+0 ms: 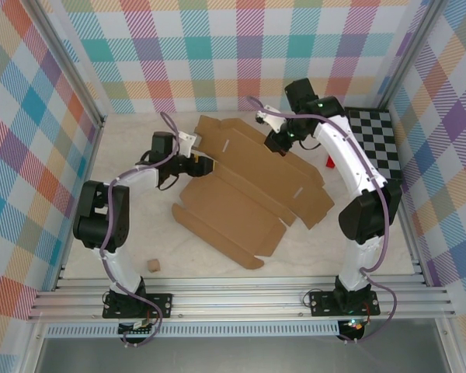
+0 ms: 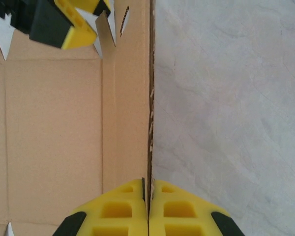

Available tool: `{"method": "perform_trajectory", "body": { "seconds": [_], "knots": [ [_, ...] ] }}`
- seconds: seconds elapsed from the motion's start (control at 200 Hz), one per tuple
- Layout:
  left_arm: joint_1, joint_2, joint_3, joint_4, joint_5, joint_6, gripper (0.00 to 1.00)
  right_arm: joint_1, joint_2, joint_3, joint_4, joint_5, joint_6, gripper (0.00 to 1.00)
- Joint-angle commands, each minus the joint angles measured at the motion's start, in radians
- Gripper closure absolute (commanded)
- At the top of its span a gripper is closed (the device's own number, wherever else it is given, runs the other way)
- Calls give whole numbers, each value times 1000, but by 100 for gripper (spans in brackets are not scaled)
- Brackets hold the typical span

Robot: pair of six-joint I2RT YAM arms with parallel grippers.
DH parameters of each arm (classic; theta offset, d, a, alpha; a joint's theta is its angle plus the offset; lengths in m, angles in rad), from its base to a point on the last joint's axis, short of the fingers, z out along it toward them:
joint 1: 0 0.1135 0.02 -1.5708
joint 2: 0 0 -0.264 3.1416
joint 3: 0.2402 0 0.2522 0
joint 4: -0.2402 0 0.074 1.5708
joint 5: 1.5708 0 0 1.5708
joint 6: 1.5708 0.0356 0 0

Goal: Fold the paper box

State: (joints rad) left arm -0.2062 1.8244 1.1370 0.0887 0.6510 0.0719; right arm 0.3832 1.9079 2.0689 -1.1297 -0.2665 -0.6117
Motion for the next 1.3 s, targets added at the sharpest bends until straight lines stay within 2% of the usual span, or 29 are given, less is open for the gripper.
{"method": "perform_trajectory", "body": {
  "seconds": [0.0,0.145,0.32,0.47,0.565,0.635,0.81,0.97,1.035,1.17,1.295],
  "knots": [
    [-38,21,54,-84,-45,-12,35,0,1,44,-3,-35,28,100],
    [-82,20,104,-158,-179,-84,45,2,9,50,15,8,78,100],
    [-163,15,135,-202,-247,-149,54,12,25,61,30,63,144,100],
    [-203,27,124,-184,-304,-288,55,22,25,47,52,79,196,100],
    [-214,23,76,-99,-321,-408,53,32,20,21,73,90,226,100],
    [-223,22,53,-50,-325,-446,51,39,10,-14,98,90,234,100],
    [-214,-4,52,-93,-370,-402,50,42,-5,-72,114,91,225,100],
    [-134,-164,33,-175,-299,-350,48,42,-22,-111,101,154,151,100],
    [-97,-251,28,-223,-320,-317,47,42,-31,-120,98,191,109,100],
    [-52,-365,37,-311,-470,-185,41,59,-63,-151,105,256,-21,100],
    [-8,-349,37,-299,-414,-99,40,75,-96,-208,154,333,-168,100]
  ]
}}
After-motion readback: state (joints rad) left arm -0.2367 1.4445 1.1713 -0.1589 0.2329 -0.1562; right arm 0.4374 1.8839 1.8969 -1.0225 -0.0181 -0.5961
